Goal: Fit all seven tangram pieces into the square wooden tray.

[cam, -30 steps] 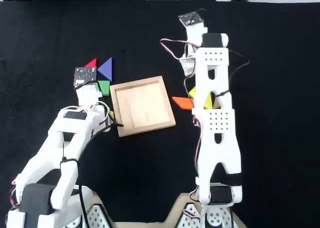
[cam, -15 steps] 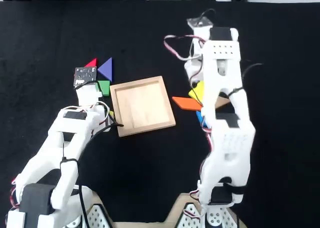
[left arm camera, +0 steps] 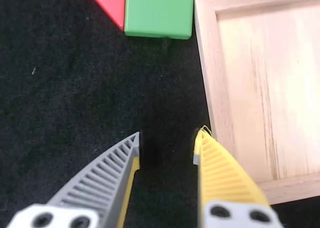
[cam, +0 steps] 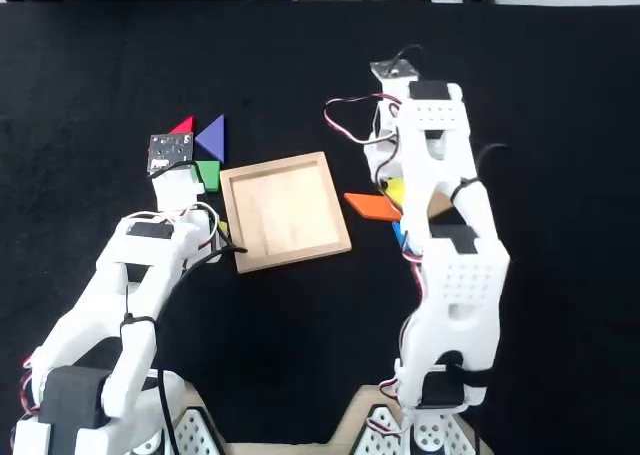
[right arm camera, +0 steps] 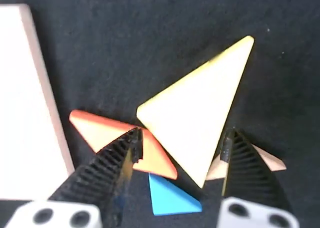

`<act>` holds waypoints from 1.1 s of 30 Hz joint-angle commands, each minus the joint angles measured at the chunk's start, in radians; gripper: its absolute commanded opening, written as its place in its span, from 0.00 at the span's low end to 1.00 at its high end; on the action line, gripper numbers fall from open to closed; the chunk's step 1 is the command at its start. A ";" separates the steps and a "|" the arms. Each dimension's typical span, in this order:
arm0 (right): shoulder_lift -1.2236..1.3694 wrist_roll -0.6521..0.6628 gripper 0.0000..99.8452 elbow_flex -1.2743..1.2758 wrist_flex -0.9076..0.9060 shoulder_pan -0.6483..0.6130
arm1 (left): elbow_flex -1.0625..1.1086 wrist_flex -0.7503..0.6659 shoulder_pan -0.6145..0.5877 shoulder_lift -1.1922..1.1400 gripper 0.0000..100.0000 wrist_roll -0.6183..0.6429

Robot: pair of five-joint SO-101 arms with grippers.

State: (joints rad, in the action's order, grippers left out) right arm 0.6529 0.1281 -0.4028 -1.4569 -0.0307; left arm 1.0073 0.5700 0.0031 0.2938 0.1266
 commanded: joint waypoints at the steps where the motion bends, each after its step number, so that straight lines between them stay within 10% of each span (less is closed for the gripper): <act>1: 0.039 -0.121 0.27 -0.128 -0.015 -0.011 | -0.018 -0.012 0.008 0.005 0.18 0.000; 33: 0.163 -0.087 0.33 -0.288 -0.118 -0.011 | -0.013 -0.012 0.008 0.005 0.18 0.000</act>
State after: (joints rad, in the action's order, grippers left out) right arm 0.8263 0.0207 -0.6421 -1.5919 -0.0752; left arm 1.0073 0.5700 0.0031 0.2938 0.1266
